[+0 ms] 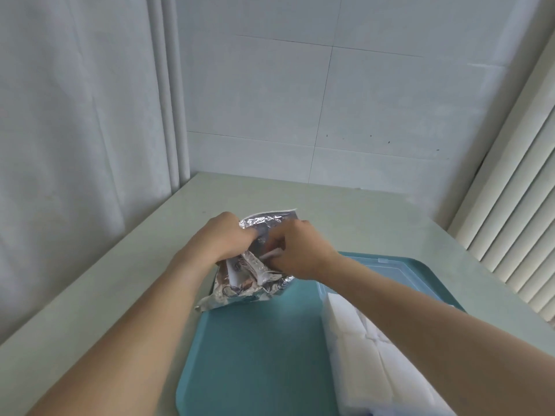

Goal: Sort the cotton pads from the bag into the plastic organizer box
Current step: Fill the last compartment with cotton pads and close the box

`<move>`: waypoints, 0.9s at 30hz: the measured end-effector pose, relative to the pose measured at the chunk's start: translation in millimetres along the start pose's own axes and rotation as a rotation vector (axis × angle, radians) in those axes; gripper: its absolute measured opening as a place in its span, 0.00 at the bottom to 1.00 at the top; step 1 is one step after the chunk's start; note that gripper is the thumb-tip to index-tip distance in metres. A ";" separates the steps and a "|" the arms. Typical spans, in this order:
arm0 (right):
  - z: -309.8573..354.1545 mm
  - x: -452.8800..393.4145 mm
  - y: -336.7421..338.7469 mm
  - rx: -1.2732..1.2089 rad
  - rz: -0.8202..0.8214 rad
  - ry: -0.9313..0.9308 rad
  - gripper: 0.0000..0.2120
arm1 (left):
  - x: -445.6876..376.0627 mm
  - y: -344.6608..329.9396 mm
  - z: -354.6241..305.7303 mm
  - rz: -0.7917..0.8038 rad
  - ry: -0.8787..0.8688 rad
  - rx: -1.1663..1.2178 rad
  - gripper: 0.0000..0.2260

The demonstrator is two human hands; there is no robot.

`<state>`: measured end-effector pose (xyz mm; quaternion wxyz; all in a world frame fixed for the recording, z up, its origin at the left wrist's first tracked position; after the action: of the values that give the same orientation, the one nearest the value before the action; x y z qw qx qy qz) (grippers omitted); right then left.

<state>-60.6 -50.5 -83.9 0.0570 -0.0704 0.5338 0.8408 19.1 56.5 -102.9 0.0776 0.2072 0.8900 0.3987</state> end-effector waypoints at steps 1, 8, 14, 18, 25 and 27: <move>5.1 1.3 -7.3 0.001 0.098 0.021 0.08 | 1.0 -4.1 -2.3 0.013 -0.009 0.042 0.18; -1.6 9.0 -47.3 0.168 0.487 -0.110 0.08 | 3.7 -25.8 1.6 0.039 0.012 0.323 0.12; 7.3 7.4 -50.9 0.301 0.357 -0.004 0.12 | 6.6 -19.6 1.2 0.027 -0.012 0.282 0.11; 25.3 14.9 -47.9 0.524 0.410 0.125 0.10 | 8.2 -21.1 0.6 0.064 -0.004 -0.014 0.17; 23.2 5.5 -0.2 0.453 0.273 0.046 0.18 | 6.5 -14.4 0.0 -0.002 -0.007 -0.096 0.16; 20.8 9.4 22.4 0.367 0.192 0.001 0.12 | 5.7 -9.2 2.5 -0.046 0.007 -0.107 0.16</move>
<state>-74.8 -40.9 -57.0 -0.0119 -0.0079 0.6822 0.7310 11.9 55.2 -111.2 0.0945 0.1808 0.8722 0.4447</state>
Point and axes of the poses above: each hand's wrist, its own x-axis away from the middle knuckle, its own y-axis out of the back of the hand, z = x × y, the point moved 10 cm from there along -x, towards the middle knuckle, and after that the axes turned 3 degrees about z, right-handed, at the moved point
